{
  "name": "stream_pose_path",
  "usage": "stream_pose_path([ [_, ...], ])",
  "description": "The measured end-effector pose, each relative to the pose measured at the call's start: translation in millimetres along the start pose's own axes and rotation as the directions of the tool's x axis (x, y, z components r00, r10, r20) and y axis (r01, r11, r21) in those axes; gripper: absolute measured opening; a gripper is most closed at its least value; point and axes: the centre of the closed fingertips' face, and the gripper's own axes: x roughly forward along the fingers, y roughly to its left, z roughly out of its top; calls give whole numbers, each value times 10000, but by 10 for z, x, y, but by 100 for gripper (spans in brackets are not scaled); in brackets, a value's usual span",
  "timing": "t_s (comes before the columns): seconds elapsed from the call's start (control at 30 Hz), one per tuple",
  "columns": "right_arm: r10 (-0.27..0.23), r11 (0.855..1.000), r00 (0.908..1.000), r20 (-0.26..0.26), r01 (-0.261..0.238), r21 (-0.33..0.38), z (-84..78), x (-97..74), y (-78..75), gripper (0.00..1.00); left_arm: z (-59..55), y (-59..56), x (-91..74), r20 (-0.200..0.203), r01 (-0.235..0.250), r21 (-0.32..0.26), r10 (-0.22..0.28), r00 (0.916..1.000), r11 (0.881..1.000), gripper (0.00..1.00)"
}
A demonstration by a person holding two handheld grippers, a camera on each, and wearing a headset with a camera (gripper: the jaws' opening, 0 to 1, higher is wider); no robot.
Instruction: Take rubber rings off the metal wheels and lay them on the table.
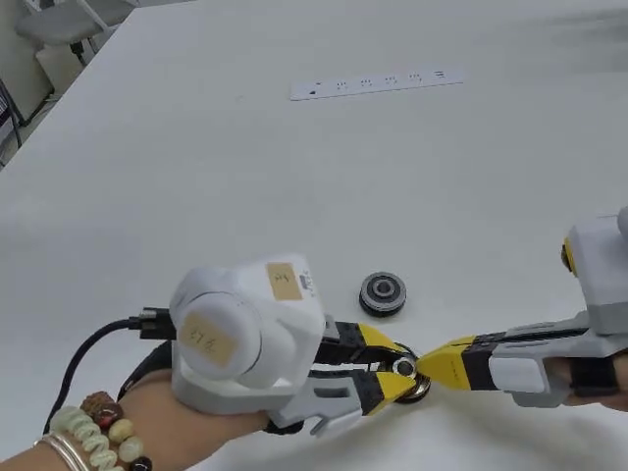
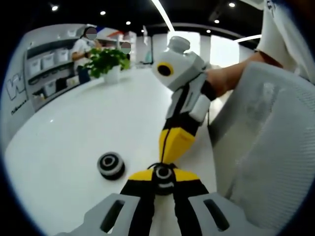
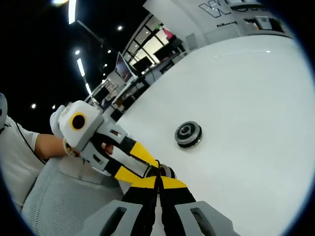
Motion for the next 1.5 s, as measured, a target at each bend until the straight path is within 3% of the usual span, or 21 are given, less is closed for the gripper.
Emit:
stream_pose_path([
  [0.17,-28,10000,10000,32,28,16,6,-5,-7,0,34,-12,-37,-203,87,248,-82,9998,9997,19],
  [0.53,-41,10000,10000,79,41,3,8,-37,11,0,319,12,-282,93,71,1037,-81,9999,9946,36],
  [0.7,-37,10000,9998,170,37,6,40,-65,20,0,423,53,-451,305,-147,828,122,9995,9965,52],
  [0.87,-59,10000,9993,359,57,52,82,-120,8,0,457,142,-686,453,-743,798,708,9965,9940,57],
  [1.13,-82,10000,9991,411,80,36,96,-164,22,0,358,274,-1098,488,-1798,485,1775,9829,9825,69],
  [1.33,-56,9999,9990,447,60,-93,158,-191,47,0,150,348,-1436,156,-2478,-135,2480,9686,9687,74],
  [1.5,23,9995,9990,452,-9,-301,251,-176,91,0,7,330,-1652,8,-2845,-682,2852,9585,9562,79],
])
